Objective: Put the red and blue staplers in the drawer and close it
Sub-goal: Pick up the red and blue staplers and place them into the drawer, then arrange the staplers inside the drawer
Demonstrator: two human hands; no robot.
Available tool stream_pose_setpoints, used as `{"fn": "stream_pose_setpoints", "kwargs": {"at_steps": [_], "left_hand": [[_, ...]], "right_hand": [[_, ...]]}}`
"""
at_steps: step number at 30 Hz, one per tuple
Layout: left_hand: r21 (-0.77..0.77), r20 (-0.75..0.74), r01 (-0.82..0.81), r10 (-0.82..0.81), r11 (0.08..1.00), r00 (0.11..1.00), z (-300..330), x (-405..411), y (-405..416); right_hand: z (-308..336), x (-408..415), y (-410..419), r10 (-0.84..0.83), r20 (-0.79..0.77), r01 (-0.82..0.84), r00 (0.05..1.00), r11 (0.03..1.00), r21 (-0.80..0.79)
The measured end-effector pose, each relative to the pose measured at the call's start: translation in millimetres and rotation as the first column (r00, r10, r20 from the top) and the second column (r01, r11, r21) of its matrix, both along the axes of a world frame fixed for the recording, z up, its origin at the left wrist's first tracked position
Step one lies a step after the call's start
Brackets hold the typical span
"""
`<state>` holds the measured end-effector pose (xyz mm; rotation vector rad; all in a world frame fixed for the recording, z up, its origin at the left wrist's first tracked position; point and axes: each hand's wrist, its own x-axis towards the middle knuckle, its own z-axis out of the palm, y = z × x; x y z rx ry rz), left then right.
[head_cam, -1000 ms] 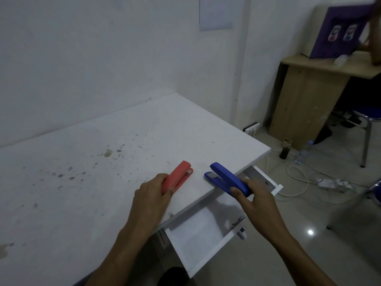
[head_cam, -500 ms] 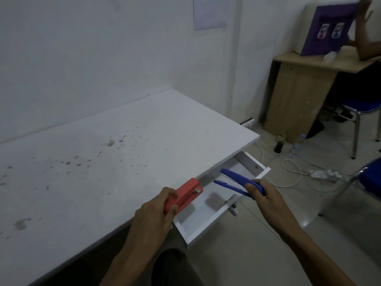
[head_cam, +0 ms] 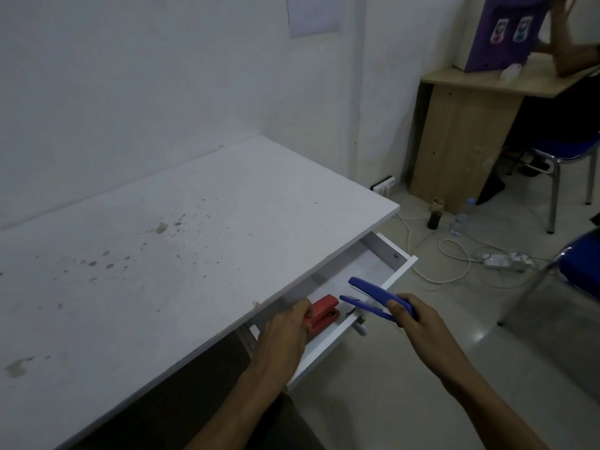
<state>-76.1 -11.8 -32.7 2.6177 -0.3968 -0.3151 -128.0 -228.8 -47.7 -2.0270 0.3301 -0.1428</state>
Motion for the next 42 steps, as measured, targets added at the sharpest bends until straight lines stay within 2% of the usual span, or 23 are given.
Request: {"fn": "stream_pose_setpoints", "kwargs": {"at_steps": [7,16,18,20,23,25,27,30,33,42], "left_hand": [[-0.063,-0.024,0.000,-0.002,0.998,1.000,-21,16,-6],[-0.014,-0.009,0.044,-0.044,0.999,0.999,-28,18,-1],[0.013,0.053,0.075,-0.076,0.997,0.996,-21,17,0],[0.003,0.181,0.140,-0.138,0.990,0.974,-6,14,5],[-0.029,0.447,0.224,-0.188,0.974,0.874,18,22,11],[0.005,0.529,0.192,-0.165,0.981,0.832,27,40,15],[0.081,0.466,0.100,-0.127,0.992,0.875,29,60,20],[0.206,0.348,0.015,-0.088,0.978,0.933,15,80,31],[0.208,0.360,0.005,-0.081,0.978,0.930,2,83,36],[0.181,0.378,-0.009,-0.061,0.983,0.924,-5,85,38]], "right_hand": [[-4,-3,-5,-0.051,0.042,0.051,0.998,0.999,-0.004],[-9,5,4,-0.081,0.088,0.084,0.993,0.996,-0.029],[-8,6,2,-0.084,0.106,0.089,0.991,0.995,-0.043],[-6,8,1,-0.077,0.125,0.087,0.989,0.993,-0.078],[-4,18,-1,-0.059,0.147,0.085,0.987,0.980,-0.179],[-4,27,-2,-0.029,0.139,0.069,0.990,0.954,-0.292],[-5,36,0,-0.004,0.131,0.061,0.991,0.902,-0.428],[-8,49,4,0.008,0.135,0.067,0.991,0.837,-0.543],[-13,60,8,0.026,0.075,0.028,0.997,0.767,-0.641],[-20,84,13,-0.007,0.013,0.014,1.000,0.729,-0.684]]}}
